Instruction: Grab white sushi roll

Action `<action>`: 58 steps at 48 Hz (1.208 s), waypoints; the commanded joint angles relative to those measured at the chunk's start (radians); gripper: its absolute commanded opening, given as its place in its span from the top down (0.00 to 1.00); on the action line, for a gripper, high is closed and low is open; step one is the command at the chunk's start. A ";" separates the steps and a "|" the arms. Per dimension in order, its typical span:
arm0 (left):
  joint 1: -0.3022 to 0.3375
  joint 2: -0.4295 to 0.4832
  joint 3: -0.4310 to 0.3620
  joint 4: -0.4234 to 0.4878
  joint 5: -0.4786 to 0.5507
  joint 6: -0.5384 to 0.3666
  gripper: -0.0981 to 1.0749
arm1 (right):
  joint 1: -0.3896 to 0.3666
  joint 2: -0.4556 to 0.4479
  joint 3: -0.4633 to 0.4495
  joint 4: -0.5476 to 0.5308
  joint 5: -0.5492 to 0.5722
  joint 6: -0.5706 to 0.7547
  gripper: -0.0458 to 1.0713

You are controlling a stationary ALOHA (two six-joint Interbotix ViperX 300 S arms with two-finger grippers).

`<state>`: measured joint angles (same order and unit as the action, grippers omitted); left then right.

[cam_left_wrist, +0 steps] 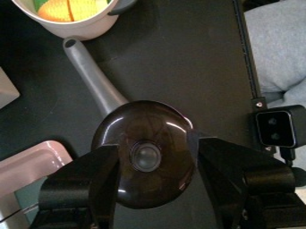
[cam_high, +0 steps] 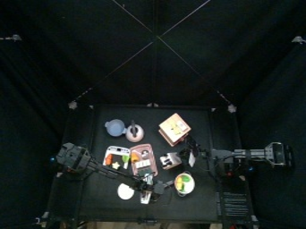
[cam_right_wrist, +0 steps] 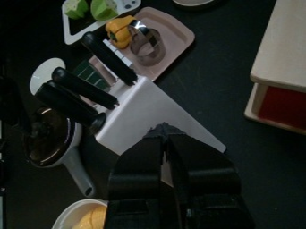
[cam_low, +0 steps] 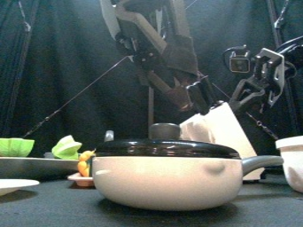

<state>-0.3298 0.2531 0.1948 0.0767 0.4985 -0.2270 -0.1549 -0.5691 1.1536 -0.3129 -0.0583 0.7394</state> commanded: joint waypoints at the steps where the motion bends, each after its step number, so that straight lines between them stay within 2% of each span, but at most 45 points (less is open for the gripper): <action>1: 0.011 -0.061 -0.002 0.002 -0.009 0.000 0.16 | 0.002 -0.003 -0.011 0.002 -0.005 -0.003 0.59; 9: 0.046 -0.132 0.051 0.003 0.005 0.000 0.16 | 0.002 -0.005 -0.009 0.000 -0.005 -0.003 0.59; 19: 0.126 -0.195 0.170 0.005 0.006 0.002 0.16 | 0.002 -0.005 -0.008 0.000 -0.005 -0.003 0.59; 29: 0.206 -0.230 0.256 0.017 -0.002 0.000 0.16 | 0.002 -0.005 -0.009 0.000 -0.006 -0.003 0.59; 45: 0.316 -0.215 0.321 0.029 -0.005 0.002 0.16 | 0.002 -0.005 -0.008 0.000 -0.005 -0.003 0.59; 58: 0.324 -0.192 0.359 0.026 -0.057 0.002 0.16 | 0.002 -0.005 -0.005 0.000 -0.005 -0.003 0.59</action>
<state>-0.0061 0.0690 0.5599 0.1012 0.4648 -0.2255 -0.1534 -0.5691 1.1582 -0.3114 -0.0598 0.7409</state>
